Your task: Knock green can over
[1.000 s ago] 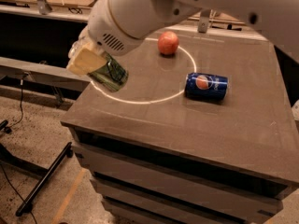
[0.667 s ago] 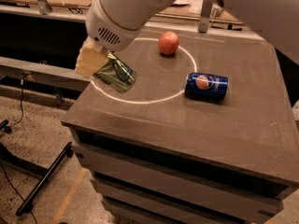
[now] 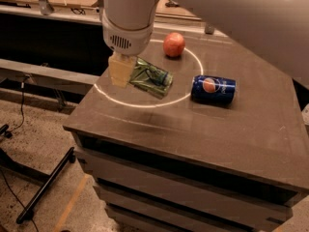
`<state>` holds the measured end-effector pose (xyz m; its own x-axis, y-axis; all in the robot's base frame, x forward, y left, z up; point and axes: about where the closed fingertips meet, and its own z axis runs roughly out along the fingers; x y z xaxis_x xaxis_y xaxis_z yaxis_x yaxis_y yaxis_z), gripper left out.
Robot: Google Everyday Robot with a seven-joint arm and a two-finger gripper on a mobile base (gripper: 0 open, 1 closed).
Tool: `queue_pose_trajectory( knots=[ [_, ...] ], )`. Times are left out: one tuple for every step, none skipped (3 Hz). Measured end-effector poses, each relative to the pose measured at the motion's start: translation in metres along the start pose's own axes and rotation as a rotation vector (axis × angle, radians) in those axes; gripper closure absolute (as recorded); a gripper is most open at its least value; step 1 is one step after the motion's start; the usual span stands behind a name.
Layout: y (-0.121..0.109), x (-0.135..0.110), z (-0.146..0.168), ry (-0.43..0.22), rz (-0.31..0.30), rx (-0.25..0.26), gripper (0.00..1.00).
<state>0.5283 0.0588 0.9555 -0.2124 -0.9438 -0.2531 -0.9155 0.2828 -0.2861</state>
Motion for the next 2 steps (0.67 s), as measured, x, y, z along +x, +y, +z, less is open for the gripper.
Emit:
queue_pose_trajectory(
  knots=[
    [-0.018, 0.038, 0.012, 0.17, 0.01, 0.057, 1.0],
    [-0.021, 0.062, 0.028, 0.265, 0.02, 0.056, 1.0]
  ],
)
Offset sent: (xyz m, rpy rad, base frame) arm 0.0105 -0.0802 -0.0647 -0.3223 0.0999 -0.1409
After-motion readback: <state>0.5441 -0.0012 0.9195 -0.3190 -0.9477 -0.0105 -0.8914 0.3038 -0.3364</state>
